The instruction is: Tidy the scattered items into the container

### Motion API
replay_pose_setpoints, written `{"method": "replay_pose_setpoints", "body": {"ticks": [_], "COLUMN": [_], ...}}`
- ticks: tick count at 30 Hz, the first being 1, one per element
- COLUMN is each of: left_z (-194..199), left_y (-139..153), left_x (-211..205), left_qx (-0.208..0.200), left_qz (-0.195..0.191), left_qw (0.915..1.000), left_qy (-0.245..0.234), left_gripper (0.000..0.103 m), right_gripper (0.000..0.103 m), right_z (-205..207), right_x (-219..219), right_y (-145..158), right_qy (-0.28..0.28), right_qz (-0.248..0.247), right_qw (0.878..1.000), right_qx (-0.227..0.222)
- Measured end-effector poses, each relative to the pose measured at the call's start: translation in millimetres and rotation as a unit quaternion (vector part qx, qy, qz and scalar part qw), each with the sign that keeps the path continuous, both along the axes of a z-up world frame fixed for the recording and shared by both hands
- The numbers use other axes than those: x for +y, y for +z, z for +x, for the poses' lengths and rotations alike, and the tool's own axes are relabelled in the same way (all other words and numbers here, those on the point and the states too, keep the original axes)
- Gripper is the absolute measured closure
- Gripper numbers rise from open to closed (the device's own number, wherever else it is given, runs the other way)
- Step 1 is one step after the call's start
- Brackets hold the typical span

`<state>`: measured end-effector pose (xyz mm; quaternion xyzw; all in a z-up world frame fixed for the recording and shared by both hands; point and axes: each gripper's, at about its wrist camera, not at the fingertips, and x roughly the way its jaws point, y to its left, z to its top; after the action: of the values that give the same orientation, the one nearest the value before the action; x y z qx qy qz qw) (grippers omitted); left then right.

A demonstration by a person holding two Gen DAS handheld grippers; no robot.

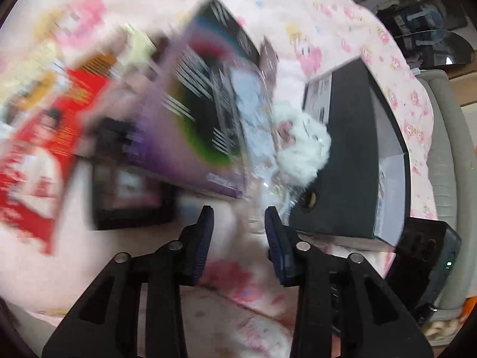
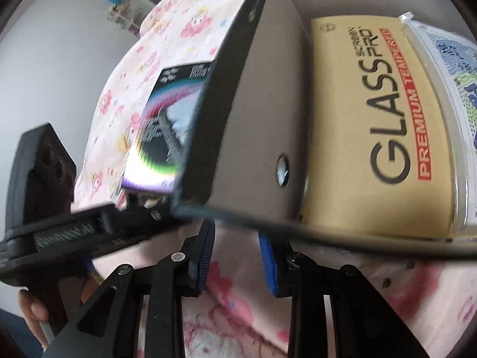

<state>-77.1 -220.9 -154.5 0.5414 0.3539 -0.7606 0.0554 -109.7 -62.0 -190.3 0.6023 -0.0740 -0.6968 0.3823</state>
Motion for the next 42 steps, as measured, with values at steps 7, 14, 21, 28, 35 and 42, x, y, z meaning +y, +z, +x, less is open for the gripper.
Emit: {"method": "replay_pose_setpoints", "body": {"ticks": [7,14,21,28,35,42], "left_z": [23.7,-15.1,22.2,80.9,57.4,55.4], "left_y": [19.9,-12.6,4.0,0.5,-14.9,-0.3], "left_x": [-48.9,-63.1,-59.2,-65.5,-89.7,-71.3], "left_qx": [0.046,0.041,0.076,0.060,0.060,0.064], "left_qz": [-0.042,0.014,0.030,0.037,0.028,0.025], "left_qw": [0.9964,0.9986,0.9963,0.9970,0.9962,0.9972], "left_qy": [0.057,0.032,0.028,0.032,0.056,0.028], "left_gripper": [0.052,0.054,0.082,0.071,0.054,0.072], "right_gripper": [0.077,0.077,0.077,0.076,0.055,0.051], "right_z": [4.8,4.2,4.7,8.0,4.0,-1.0], "right_x": [-38.7,-49.1,-46.0,-52.5,-74.6,-74.4], "right_y": [11.8,0.5,-0.6,5.2,-20.6,-20.3], "right_qy": [0.076,0.076,0.065,0.075,0.087,0.086], "right_qz": [-0.013,-0.002,0.006,-0.006,0.025,0.000], "right_qw": [0.997,0.997,0.998,0.997,0.996,0.996], "right_qx": [0.013,0.008,0.018,0.019,0.005,-0.023]}}
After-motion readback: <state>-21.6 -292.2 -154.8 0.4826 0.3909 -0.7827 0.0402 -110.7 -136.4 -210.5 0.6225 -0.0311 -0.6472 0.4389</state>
